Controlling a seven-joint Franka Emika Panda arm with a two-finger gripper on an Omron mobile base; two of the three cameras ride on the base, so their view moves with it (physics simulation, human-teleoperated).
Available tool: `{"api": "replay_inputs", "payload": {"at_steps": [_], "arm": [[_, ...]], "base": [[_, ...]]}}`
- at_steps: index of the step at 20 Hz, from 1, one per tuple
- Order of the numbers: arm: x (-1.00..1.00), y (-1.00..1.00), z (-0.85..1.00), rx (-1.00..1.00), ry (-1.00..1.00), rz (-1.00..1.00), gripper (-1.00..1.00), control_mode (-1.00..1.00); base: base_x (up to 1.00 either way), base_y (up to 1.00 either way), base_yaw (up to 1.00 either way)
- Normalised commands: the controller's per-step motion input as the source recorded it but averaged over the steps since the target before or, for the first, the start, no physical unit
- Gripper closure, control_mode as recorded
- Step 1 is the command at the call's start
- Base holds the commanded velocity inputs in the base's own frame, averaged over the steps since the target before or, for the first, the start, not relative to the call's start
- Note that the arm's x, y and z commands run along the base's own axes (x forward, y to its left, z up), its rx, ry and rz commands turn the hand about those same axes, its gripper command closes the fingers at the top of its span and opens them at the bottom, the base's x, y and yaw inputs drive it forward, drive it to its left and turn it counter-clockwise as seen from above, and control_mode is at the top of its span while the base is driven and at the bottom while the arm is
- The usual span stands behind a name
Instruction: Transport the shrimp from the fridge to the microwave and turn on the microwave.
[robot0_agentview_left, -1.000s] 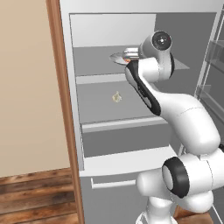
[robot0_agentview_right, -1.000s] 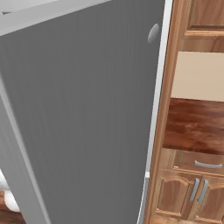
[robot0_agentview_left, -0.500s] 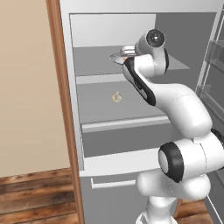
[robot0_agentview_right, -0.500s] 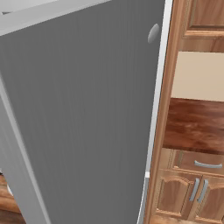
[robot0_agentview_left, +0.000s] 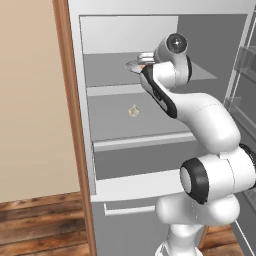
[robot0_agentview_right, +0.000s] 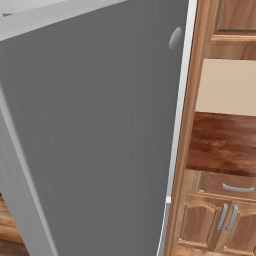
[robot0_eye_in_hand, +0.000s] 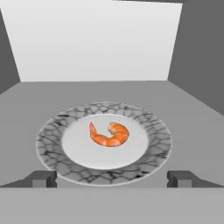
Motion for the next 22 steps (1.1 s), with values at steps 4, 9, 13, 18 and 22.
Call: {"api": "replay_inputs", "payload": {"at_steps": [4,9,13,18,22], "arm": [[0.00,-0.05,-0.14,0.00,0.00,0.00,-1.00,-1.00],[0.15,-0.09,-0.10,0.00,-0.03,0.00,-1.00,-1.00],[0.28,-0.08,-0.02,0.00,0.00,0.00,-1.00,-1.00],[0.31,-0.01,0.00,0.00,0.00,0.00,-1.00,-1.00],[0.27,0.00,0.00,0.00,0.00,0.00,-1.00,-1.00]], "base": [[0.00,0.00,0.00],[0.00,0.00,0.00],[0.00,0.00,0.00],[0.00,0.00,0.00],[0.00,0.00,0.00]]}}
